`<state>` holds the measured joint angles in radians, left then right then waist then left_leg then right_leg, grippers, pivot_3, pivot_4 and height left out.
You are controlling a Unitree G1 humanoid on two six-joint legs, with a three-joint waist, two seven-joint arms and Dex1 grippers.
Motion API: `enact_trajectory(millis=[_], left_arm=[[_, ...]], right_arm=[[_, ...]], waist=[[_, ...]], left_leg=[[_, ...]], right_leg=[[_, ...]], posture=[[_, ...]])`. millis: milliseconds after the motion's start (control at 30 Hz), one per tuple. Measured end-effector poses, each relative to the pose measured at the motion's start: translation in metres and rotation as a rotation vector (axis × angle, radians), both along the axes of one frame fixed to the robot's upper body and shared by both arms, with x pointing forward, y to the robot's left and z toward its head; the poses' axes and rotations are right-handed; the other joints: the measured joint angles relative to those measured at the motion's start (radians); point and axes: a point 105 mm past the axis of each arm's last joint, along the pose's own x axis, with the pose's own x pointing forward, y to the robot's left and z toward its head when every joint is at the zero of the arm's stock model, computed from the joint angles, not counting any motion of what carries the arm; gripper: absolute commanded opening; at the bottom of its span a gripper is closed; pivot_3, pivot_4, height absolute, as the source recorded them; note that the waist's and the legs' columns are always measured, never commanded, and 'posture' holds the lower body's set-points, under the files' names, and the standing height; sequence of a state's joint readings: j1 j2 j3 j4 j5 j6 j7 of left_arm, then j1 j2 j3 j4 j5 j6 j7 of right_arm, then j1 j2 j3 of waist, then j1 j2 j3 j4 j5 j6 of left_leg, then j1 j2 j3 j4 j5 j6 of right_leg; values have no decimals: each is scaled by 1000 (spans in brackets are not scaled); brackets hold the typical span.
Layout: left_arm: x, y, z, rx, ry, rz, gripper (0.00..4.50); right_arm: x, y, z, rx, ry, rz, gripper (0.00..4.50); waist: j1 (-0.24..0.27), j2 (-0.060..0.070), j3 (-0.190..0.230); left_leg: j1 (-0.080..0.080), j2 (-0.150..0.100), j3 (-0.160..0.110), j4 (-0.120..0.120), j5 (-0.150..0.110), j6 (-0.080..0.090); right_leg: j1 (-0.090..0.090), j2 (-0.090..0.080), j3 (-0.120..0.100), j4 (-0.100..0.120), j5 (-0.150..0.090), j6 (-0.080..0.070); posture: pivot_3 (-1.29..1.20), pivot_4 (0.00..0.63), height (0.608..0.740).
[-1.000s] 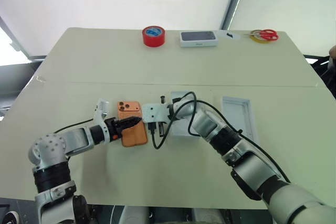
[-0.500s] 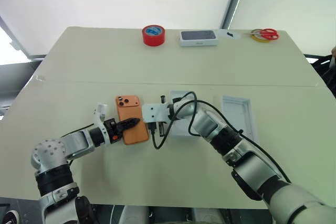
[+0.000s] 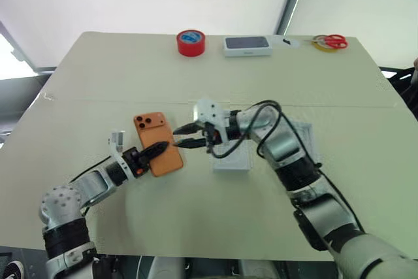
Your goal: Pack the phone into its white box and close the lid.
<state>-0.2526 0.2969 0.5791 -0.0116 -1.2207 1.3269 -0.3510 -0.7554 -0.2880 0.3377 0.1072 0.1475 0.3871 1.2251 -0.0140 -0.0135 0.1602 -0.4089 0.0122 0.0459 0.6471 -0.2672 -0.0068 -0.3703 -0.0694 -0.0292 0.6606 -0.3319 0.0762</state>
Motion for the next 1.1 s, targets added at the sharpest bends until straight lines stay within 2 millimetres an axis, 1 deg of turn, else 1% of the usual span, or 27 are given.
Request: enact_trajectory(millis=[133,233,367,433,600,800,900,933,1067,1100], left_arm=[[-2,-11,6,56,-35,-59,0],[-4,-19,7,55,-33,-108,0],[-6,-17,1,88,-21,-113,0],[-7,-17,-2,93,-16,-110,0],[-4,-16,-1,92,-32,-93,0],[-1,-18,-2,99,-32,-90,0],[0,-17,-1,102,-37,-83,0],[0,-17,-1,103,-37,-82,0],[0,-17,-2,107,-32,-78,0],[1,-17,-2,108,-30,-77,0]], right_arm=[[-6,-33,-27,-97,-8,-20,2425],[-13,-48,-35,-163,-93,2,2425],[-16,-67,-46,-231,-156,-5,2425],[-18,-70,-49,-236,-163,-2,2425],[-21,-80,-57,-293,-225,8,2425],[-22,-82,-64,-297,-219,-7,2425],[-22,-83,-66,-296,-203,-17,1681],[-22,-84,-66,-294,-202,-22,1222],[-22,-84,-66,-291,-196,-28,1222],[-22,-84,-66,-290,-189,-32,1023]], waist=[[-3,0,1],[-8,0,1],[-8,0,2],[-5,-1,3],[1,-2,5],[0,-2,5],[0,-2,5],[0,-2,5],[0,-2,5],[0,-2,5]], left_leg=[[-1,-2,1,0,0,1],[-1,-1,1,-1,0,0],[-1,-1,1,-1,1,-1],[-1,-1,1,0,1,-1],[-1,-1,1,2,1,-1],[-1,-1,1,1,2,-2],[-1,-1,1,1,2,-2],[-1,-1,1,1,2,-2],[-1,-1,1,2,3,-4],[-1,-1,1,2,3,-4]], right_leg=[[0,-2,0,-2,0,0],[-1,-1,0,-2,0,0],[-1,-1,0,-2,0,0],[0,-1,0,-2,0,0],[1,-1,0,-2,0,0],[1,-1,0,-2,0,0],[1,-1,0,-2,0,0],[1,-1,0,-2,0,0],[1,-1,0,-2,0,0],[1,-1,0,-2,0,0]], posture=[[0,150,740],[0,150,740],[0,150,740],[0,150,740],[0,150,740],[0,150,740],[0,150,740],[0,150,740],[0,150,740],[0,150,740]])
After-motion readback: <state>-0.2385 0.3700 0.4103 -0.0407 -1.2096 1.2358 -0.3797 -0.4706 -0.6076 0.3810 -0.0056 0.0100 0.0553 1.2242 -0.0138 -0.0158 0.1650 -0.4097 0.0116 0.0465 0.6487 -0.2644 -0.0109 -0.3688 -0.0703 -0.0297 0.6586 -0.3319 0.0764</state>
